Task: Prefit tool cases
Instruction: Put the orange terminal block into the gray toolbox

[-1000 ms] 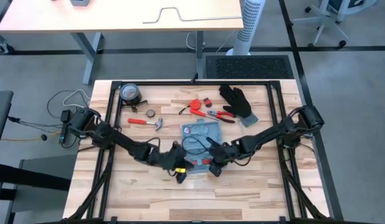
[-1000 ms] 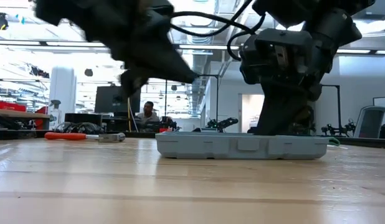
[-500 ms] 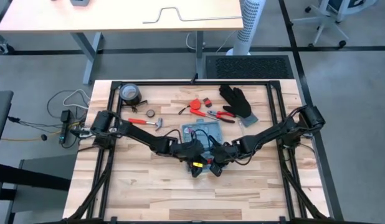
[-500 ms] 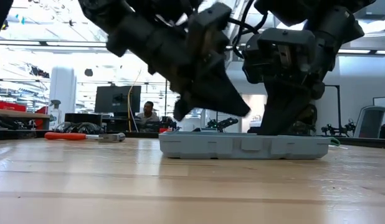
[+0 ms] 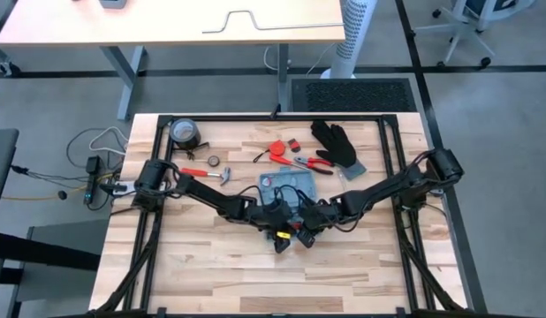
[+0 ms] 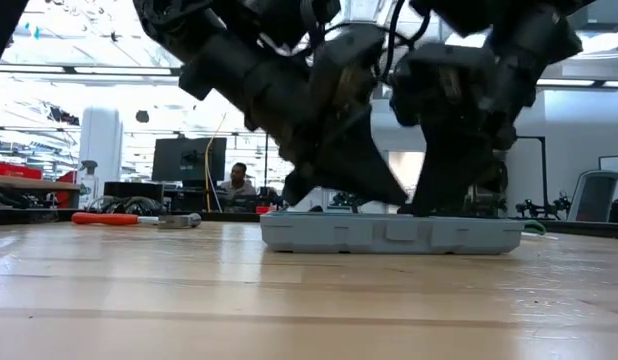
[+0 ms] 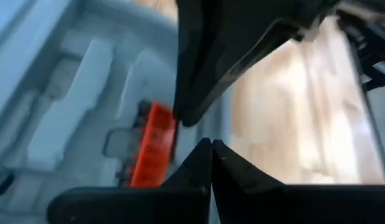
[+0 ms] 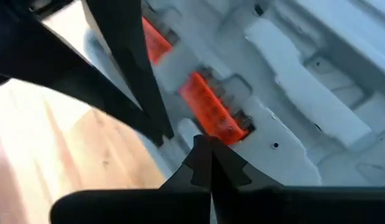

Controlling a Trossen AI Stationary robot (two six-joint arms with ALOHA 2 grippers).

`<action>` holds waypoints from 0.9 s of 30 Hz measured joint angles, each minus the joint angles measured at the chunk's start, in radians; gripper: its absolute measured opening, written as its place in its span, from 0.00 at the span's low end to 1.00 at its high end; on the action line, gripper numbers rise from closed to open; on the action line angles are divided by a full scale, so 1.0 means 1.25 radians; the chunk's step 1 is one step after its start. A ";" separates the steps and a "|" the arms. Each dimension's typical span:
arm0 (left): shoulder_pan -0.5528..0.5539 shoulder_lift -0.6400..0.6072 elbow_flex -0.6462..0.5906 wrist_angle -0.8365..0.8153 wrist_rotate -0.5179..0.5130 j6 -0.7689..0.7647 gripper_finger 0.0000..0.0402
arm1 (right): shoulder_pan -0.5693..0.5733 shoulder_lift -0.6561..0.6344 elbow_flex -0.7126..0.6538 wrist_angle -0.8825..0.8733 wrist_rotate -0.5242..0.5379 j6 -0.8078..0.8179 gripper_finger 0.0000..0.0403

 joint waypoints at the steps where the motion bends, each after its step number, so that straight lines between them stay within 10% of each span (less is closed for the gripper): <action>1: 0.000 -0.008 0.000 0.002 -0.001 0.003 0.00 | 0.004 -0.010 0.000 0.001 0.003 -0.002 0.00; 27: 0.020 0.013 0.003 -0.033 0.005 0.039 0.00 | -0.027 0.036 -0.008 0.042 -0.045 -0.012 0.00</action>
